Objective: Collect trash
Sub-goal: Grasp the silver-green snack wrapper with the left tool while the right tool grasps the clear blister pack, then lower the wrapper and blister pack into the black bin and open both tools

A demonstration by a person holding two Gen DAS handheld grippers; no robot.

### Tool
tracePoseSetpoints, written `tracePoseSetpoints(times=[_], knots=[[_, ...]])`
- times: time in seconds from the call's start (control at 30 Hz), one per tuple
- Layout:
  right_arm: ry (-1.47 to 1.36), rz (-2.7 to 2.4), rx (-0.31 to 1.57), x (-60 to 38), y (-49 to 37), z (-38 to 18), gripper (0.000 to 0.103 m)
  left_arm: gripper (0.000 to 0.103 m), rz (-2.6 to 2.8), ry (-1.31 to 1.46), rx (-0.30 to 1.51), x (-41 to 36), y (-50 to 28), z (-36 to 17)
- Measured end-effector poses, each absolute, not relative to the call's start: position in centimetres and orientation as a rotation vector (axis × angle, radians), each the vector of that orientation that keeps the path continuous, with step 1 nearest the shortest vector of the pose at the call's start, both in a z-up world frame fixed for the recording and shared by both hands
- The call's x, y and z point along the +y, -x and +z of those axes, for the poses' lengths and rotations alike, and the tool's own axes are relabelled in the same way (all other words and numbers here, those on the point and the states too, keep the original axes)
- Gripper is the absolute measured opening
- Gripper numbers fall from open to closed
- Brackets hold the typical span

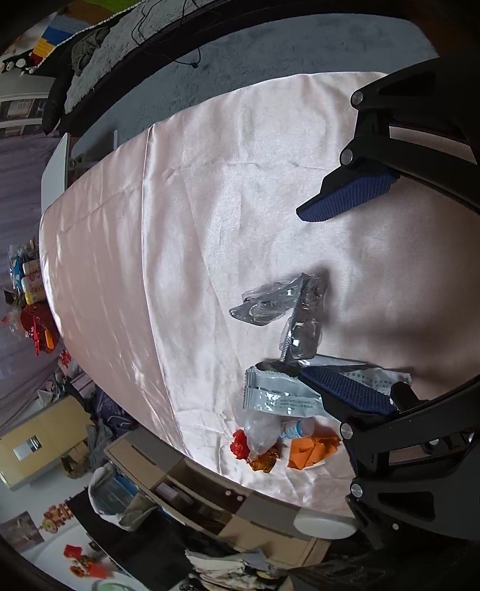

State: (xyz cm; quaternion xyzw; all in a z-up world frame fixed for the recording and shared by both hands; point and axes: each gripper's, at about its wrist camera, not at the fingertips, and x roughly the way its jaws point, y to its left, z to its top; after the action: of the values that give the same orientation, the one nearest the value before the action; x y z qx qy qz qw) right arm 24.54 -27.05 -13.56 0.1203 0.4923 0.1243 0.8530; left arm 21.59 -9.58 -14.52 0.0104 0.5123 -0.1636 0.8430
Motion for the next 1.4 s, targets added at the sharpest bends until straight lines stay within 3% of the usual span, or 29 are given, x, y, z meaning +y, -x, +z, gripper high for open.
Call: tracePoseSetpoints(times=[0.27,0.3,0.43,0.83,1.4], knots=[[-0.194,0.292,1.049,-25.4,-26.3,-14.7,0.077,0.050,-0.365,-0.050,1.060,-9.3,-22.0,-14.3],[-0.177,0.286,1.035,-25.2,-26.3,-14.7,0.075,0.040,-0.366,-0.050,1.060,-9.1,-21.9,-14.3],[-0.163,0.283,1.027,-25.0,-26.4,-14.7,0.051,0.041,-0.366,-0.036,1.064,-8.4,-21.9,-14.1],[-0.098,0.226,0.966,-25.5,-22.4,-11.4,0.050,0.040,-0.378,-0.047,1.010,-8.0,-18.3,-11.6],[-0.064,0.265,0.900,-24.0,-7.9,-6.7,0.050,0.040,-0.390,-0.059,0.917,-5.1,-5.7,-7.0]])
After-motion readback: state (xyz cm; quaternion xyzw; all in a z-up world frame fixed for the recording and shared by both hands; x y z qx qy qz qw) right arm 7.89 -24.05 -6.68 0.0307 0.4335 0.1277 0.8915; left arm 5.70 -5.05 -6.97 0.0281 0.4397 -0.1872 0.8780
